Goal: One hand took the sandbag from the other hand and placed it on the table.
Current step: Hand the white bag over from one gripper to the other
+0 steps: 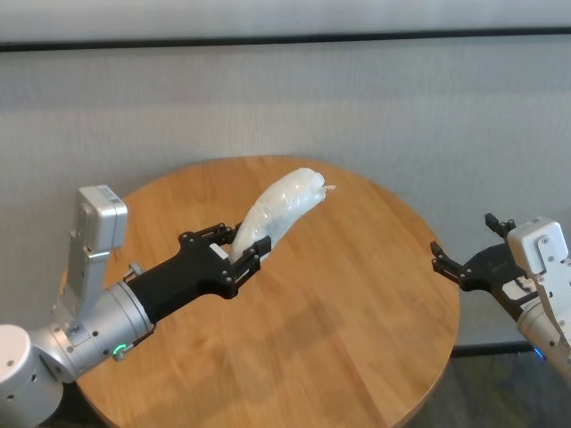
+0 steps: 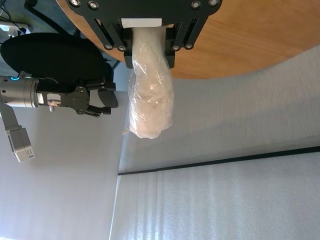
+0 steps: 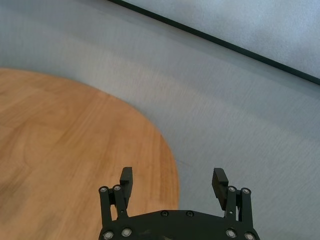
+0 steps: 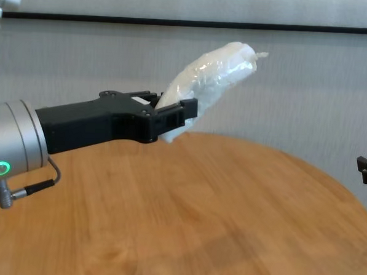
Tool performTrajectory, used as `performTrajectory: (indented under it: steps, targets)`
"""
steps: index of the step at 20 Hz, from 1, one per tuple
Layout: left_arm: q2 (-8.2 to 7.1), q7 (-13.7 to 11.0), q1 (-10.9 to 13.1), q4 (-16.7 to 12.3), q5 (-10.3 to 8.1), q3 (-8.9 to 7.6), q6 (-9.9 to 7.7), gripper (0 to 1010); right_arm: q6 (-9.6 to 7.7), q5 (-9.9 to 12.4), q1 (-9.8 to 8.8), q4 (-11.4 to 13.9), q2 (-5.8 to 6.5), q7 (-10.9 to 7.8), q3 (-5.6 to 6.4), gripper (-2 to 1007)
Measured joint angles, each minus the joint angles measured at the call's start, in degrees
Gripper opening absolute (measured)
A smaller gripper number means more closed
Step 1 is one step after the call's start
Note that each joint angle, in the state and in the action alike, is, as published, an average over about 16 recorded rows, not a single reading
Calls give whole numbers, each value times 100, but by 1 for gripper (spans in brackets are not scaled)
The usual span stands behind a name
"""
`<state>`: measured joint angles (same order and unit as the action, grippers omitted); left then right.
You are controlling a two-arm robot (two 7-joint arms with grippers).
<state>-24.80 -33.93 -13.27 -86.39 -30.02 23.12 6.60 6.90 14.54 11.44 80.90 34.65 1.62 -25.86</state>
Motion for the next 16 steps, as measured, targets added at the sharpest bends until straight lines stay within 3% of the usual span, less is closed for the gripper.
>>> performTrajectory:
  steps: [16]
  targets:
    - [-44,10,-40,-2,-58,61,23,368,0,0,0,0,0,0,0,1001]
